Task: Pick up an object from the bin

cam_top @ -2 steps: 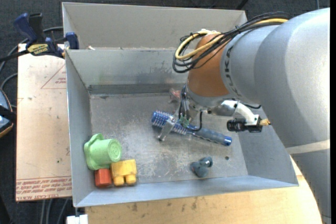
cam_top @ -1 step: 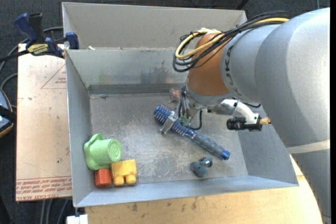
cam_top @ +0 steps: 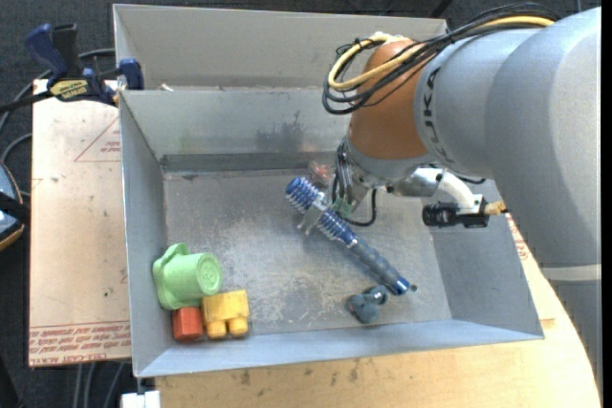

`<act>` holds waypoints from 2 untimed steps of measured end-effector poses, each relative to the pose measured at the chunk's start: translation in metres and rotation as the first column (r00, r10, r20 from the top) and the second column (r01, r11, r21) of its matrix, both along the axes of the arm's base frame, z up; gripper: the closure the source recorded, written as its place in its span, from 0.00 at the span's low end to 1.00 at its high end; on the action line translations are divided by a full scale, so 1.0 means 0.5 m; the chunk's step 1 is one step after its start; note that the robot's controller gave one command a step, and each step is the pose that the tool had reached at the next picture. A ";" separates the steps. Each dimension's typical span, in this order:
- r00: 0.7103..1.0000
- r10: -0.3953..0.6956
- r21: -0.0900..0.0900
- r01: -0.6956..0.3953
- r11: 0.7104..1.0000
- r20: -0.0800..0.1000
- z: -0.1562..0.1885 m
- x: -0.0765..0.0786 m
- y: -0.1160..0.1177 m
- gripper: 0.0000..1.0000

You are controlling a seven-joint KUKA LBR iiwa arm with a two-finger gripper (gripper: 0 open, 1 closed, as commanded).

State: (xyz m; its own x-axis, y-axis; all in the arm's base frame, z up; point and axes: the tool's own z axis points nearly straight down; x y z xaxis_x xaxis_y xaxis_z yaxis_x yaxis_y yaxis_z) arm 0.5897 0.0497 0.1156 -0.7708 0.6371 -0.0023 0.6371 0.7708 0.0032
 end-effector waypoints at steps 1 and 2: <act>1.000 0.002 -0.001 -0.002 1.000 -0.003 0.010 0.000 0.000 1.00; 1.000 0.005 0.000 -0.005 1.000 -0.002 0.058 0.000 0.001 1.00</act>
Offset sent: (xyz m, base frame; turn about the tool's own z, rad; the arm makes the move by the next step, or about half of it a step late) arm 0.0000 -0.0001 0.0061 0.0000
